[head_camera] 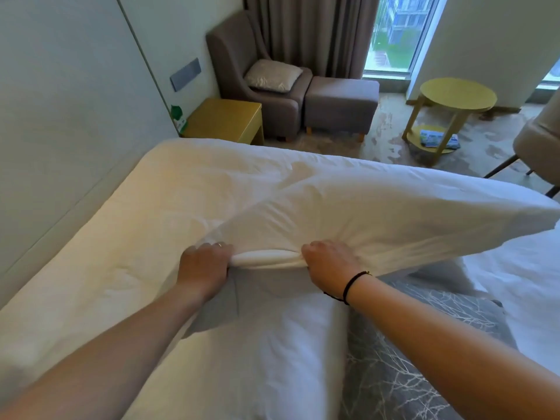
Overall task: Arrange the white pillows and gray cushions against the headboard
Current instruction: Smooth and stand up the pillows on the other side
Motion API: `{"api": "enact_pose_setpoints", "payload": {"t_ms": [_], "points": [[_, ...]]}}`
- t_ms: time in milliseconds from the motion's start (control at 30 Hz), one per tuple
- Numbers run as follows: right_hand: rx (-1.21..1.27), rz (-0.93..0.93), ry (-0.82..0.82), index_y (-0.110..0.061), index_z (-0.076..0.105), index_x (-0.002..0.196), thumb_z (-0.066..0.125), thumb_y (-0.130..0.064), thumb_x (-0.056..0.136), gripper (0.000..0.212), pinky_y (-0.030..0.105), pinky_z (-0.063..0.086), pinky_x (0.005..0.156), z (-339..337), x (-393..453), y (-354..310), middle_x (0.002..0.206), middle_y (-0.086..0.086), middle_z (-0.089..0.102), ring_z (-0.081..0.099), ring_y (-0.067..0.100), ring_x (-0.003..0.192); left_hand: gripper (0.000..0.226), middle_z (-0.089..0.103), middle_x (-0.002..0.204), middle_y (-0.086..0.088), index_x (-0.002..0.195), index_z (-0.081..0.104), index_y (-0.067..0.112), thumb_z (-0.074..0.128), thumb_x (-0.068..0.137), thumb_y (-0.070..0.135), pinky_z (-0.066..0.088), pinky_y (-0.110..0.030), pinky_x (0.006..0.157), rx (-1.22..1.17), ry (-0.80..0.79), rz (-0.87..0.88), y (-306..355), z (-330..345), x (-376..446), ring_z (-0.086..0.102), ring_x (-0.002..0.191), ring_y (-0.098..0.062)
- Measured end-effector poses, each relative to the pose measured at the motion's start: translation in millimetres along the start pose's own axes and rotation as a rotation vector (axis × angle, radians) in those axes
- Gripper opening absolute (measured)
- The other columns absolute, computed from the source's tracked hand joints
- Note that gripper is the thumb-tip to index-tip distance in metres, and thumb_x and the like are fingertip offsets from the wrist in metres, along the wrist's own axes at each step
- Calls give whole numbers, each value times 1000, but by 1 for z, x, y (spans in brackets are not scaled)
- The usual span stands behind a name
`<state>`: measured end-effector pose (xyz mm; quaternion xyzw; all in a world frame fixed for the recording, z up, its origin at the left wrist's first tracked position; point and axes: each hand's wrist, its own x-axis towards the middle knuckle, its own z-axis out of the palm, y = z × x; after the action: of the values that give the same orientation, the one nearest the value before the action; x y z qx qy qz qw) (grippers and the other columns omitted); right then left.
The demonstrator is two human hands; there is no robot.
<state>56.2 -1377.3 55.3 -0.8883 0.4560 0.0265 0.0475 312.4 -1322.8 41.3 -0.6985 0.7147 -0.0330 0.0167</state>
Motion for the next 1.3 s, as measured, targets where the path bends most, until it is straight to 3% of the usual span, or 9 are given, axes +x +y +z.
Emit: {"api": "enact_pose_setpoints", "payload": {"t_ms": [133, 300, 500, 667, 833, 933, 1033, 1200, 1300], "points": [[70, 40, 57, -11, 52, 75, 51, -11, 88, 13, 29, 30, 45, -70, 47, -52, 67, 5, 48, 45, 22, 55, 20, 68, 97, -3, 94, 61, 26, 43, 93, 18, 34, -48, 98, 131, 178, -110, -70, -53, 59, 61, 97, -29], [254, 67, 2, -14, 43, 61, 53, -13, 85, 26, 25, 30, 45, -131, 109, -121, 63, 4, 48, 46, 19, 54, 29, 61, 118, -7, 113, 63, 24, 40, 94, 27, 36, -52, 93, -8, 342, -320, -116, -107, 88, 54, 110, -33], [638, 353, -263, -7, 49, 68, 45, -8, 88, 20, 24, 40, 41, -58, 142, -177, 63, 8, 54, 52, 21, 48, 77, 52, 141, -10, 144, 38, 14, 50, 87, 65, 46, -37, 85, -578, -163, -516, -119, -75, 15, 55, 119, -31], [1160, 545, -352, -2, 63, 82, 66, -14, 82, 13, 39, 58, 59, 5, 143, -209, 74, 16, 64, 66, 30, 64, 79, 62, 98, 3, 101, 58, 18, 50, 61, 85, 41, -26, 51, -873, -436, -674, -89, -29, -80, 59, 74, -14], [955, 69, -321, -11, 62, 82, 56, -57, 87, 46, 39, 56, 74, 3, 151, -237, 88, 13, 73, 70, 30, 81, 69, 64, 97, 7, 105, 56, 23, 63, 63, 78, 50, -34, 72, -1083, -145, -908, -82, -14, -125, 63, 90, -15], [678, -289, -156, -23, 64, 100, 42, -33, 97, 24, 32, 47, 79, 9, 144, -244, 109, -4, 62, 61, 20, 97, 32, 65, 84, -2, 88, 58, 13, 62, 82, 43, 50, -38, 70, -1022, -12, -929, -84, -6, -146, 63, 80, -22], [265, -681, -82, -28, 58, 122, 42, 0, 83, 51, 36, 38, 101, 13, 141, -242, 140, -7, 48, 46, 20, 125, 25, 59, 73, -1, 72, 52, 13, 56, 87, 32, 43, -34, 61, -1167, 65, -1053, -86, 1, -164, 55, 68, -21], [-201, -1007, 61, -34, 36, 142, 58, -5, 82, 70, 46, 22, 116, 12, 146, -243, 157, -7, 30, 23, 22, 146, 25, 61, 79, -5, 79, 52, 15, 61, 88, 36, 55, -37, 64, -1370, 64, -1316, -83, 9, -185, 60, 69, -22], [-283, -1073, 64, -28, 43, 140, 56, -11, 87, 57, 48, 14, 119, 14, 147, -257, 150, -5, 41, 23, 23, 146, 52, 64, 93, 1, 110, 43, 21, 65, 78, 54, 55, -34, 63, -1248, 44, -1372, -75, 5, -192, 63, 78, -15]]}}
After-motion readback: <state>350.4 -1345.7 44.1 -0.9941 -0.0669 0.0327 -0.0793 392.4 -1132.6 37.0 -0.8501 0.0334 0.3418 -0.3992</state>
